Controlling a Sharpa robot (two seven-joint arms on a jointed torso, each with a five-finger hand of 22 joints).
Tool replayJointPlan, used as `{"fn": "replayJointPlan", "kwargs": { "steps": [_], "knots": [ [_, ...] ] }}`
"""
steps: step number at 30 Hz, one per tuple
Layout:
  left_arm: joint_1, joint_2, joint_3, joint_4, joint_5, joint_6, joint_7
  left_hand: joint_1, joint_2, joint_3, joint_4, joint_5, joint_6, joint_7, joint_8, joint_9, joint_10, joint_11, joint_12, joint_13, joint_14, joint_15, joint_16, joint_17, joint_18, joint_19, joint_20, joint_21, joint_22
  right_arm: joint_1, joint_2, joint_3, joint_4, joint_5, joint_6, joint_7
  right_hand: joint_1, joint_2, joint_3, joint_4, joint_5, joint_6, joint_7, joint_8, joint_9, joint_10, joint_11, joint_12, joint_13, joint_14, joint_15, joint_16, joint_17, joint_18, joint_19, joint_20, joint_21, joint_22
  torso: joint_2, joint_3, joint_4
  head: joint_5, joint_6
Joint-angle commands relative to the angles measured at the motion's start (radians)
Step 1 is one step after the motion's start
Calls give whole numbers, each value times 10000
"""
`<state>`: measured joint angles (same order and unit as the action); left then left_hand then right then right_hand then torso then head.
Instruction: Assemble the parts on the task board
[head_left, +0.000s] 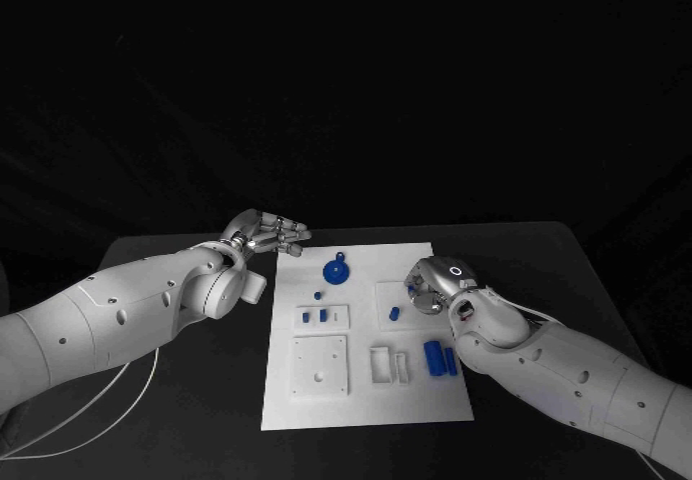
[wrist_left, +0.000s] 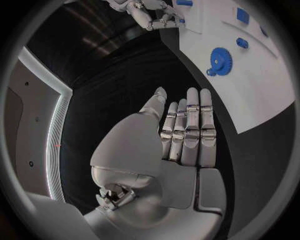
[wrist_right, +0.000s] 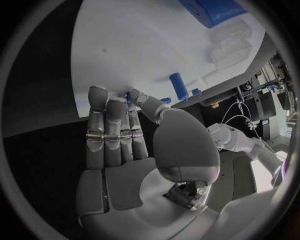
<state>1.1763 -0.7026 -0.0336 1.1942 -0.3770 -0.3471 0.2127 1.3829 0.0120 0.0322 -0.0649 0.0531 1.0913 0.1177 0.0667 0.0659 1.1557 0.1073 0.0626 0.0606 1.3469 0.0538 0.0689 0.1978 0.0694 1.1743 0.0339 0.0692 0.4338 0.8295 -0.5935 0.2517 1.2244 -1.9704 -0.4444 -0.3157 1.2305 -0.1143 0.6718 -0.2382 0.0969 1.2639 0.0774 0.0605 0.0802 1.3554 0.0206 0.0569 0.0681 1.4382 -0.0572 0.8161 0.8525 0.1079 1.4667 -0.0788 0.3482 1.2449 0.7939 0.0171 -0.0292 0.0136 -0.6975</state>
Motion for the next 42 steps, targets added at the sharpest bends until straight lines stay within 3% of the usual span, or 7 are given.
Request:
{"fn": "replayJointPlan", "kwargs": {
  "steps": [1,9,17,26,32,35,42],
  "knots": [
    [14,13,11,-9,58,99,38,-11,72,-25,-34,0,-35,52,-19,14,-68,9,-27,-4,-39,19,-20,13,-83,21,26,32,-9,-66,-31,-49,88,-160,194,-176,-79,61,102,2,57,99,-20,41,-1,97,-8,66,-7,4,-89,-63,18,64,344,-101,36,29,-1,9,-2,18,-7],
    [14,-2,11,-71,58,83,45,-11,72,-25,-35,0,-35,52,-19,14,-70,9,-27,-4,-39,19,-20,13,-83,21,27,32,-12,12,-151,-9,452,-9,-250,-133,-137,48,189,-37,25,162,-40,41,10,174,-32,66,-6,25,-106,-74,35,52,365,-115,126,116,-9,12,-12,18,10],
    [14,-8,11,-122,58,45,48,-11,59,-32,-48,2,-33,56,-18,14,-174,37,-27,-4,-63,35,-24,9,-76,16,41,31,-53,59,-357,226,934,225,-534,-72,-139,48,193,-32,-18,175,-43,39,14,184,-36,63,-8,29,-110,-79,41,47,368,-119,134,134,-7,12,-14,19,24],
    [14,-28,11,-131,61,34,45,-14,53,-38,-50,2,-34,59,-20,14,-223,50,-25,-2,-79,45,-22,5,-69,10,51,30,-78,64,-618,382,1456,622,-564,79,-138,50,176,-8,-26,174,-43,38,16,187,-39,64,-8,30,-110,-84,52,40,373,-120,151,151,-5,7,-16,63,37],
    [14,-41,11,-107,65,13,64,-13,49,-41,-51,3,-35,61,-21,13,-242,54,-25,-2,-81,47,-22,3,-65,9,56,31,-94,-43,-749,415,2174,1012,-704,336,-123,63,139,11,-10,166,-42,40,18,183,-39,64,-8,32,-110,-93,61,37,380,-120,140,157,-7,10,-12,190,71],
    [14,-39,11,-104,78,-6,77,-13,49,-41,-51,3,-35,61,-21,13,-242,54,-25,-2,-81,47,-22,3,-65,9,56,31,-94,-137,-769,420,2523,1131,-746,435,-123,64,114,15,23,163,-41,39,19,180,-39,63,-8,34,-110,-99,65,37,383,-120,133,157,-13,7,-15,302,83],
    [13,35,10,-142,116,-51,95,-14,55,-40,-52,3,-54,69,-24,12,-241,55,-23,-1,-81,48,-21,3,-62,11,59,33,-127,-481,-582,417,3117,1121,-768,577,-112,75,99,11,45,159,-41,39,20,177,-37,63,-8,35,-110,-106,68,40,381,-121,103,153,-40,-21,-17,644,-23]
  ]
}}
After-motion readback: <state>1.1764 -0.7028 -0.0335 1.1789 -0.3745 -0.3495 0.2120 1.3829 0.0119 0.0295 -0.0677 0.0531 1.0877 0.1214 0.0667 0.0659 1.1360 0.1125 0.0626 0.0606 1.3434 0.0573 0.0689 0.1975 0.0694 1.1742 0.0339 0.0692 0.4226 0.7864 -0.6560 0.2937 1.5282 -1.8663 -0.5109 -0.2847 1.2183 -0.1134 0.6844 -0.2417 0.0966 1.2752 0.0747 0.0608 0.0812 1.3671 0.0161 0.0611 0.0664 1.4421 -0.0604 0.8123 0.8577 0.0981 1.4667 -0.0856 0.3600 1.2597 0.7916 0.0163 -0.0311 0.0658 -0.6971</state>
